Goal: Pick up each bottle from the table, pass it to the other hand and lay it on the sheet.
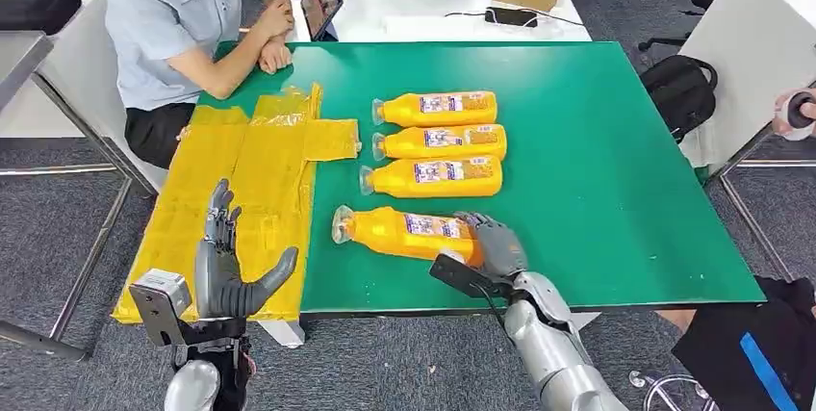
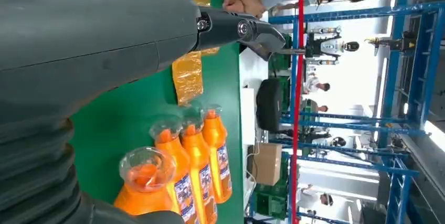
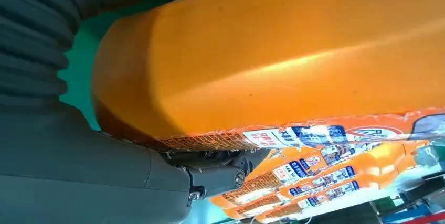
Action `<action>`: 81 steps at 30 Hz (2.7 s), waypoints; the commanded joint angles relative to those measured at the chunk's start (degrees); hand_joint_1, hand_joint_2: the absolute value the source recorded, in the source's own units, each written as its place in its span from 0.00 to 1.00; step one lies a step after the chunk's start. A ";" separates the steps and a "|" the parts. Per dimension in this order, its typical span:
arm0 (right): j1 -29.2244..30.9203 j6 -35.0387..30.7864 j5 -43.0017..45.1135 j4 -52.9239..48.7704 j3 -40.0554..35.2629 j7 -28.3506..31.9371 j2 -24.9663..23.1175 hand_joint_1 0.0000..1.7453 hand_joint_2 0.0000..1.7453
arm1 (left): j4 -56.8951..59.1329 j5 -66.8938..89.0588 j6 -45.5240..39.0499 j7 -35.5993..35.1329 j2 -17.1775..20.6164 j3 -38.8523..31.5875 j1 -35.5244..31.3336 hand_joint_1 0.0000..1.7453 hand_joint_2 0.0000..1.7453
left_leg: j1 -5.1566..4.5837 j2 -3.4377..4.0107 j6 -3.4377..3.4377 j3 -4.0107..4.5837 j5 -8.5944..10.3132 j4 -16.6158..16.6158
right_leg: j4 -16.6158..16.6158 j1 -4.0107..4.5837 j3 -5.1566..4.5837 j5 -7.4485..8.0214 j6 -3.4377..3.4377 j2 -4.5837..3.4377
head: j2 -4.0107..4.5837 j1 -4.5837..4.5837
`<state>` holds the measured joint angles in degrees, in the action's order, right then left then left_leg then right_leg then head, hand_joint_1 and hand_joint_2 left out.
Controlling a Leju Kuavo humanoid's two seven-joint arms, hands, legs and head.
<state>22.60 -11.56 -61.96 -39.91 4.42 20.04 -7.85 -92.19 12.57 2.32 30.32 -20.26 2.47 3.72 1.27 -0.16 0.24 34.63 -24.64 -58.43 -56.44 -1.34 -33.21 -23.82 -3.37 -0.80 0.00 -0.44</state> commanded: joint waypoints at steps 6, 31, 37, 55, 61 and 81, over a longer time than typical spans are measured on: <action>-2.23 1.05 0.11 0.26 2.05 0.09 -0.26 1.00 1.00 | 1.54 -0.16 -0.01 -0.33 0.26 -1.13 -2.23 0.00 1.00 | 0.01 -0.12 -0.05 0.05 0.02 0.05 | 0.06 0.04 0.01 -0.02 0.12 0.19 | 0.00 0.02; -2.23 1.05 0.11 0.26 2.05 0.09 -0.26 1.00 1.00 | 1.54 -0.16 -0.01 -0.33 0.26 -1.13 -2.23 0.00 1.00 | 0.01 -0.09 -0.04 0.08 0.01 0.04 | 0.05 0.03 -0.03 -0.02 0.10 0.14 | 0.00 0.02; -17.10 7.16 24.73 -48.07 0.69 6.80 -10.96 0.93 1.00 | 7.61 2.28 9.49 -2.36 0.26 9.91 1.03 0.00 1.00 | -0.07 -0.19 -0.05 0.28 -0.01 -0.03 | -0.13 -0.04 -0.28 -0.12 0.16 0.27 | 0.00 0.02; -16.19 5.97 25.29 -43.13 1.92 9.34 -10.04 0.89 1.00 | 6.60 1.60 9.83 -2.90 1.01 8.98 0.52 0.00 1.00 | -0.04 -0.28 -0.10 0.79 0.04 0.04 | 0.01 -0.01 -0.59 -0.15 -0.03 0.33 | 0.00 -0.02; -16.19 5.97 25.29 -43.13 1.92 9.34 -10.04 0.89 1.00 | 6.60 1.60 9.83 -2.90 1.01 8.98 0.52 0.00 1.00 | -0.04 -0.28 -0.10 0.82 0.05 0.05 | 0.01 -0.03 -0.62 -0.14 -0.06 0.32 | 0.00 -0.04; -15.96 5.96 25.23 -42.79 2.04 9.42 -10.05 0.89 1.00 | 6.59 1.60 9.85 -2.91 0.91 9.04 0.47 0.00 1.00 | -0.04 -0.26 -0.13 0.70 0.01 0.07 | 0.04 0.00 -0.49 -0.17 0.02 0.34 | 0.00 -0.02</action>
<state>5.34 -5.46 -36.89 -83.71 5.33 29.20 -17.84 -88.78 14.27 12.09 27.63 -19.37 10.34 4.73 1.25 -0.43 0.19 35.57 -24.56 -58.44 -56.48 -1.37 -33.94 -23.93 -3.51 -0.53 0.00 -0.46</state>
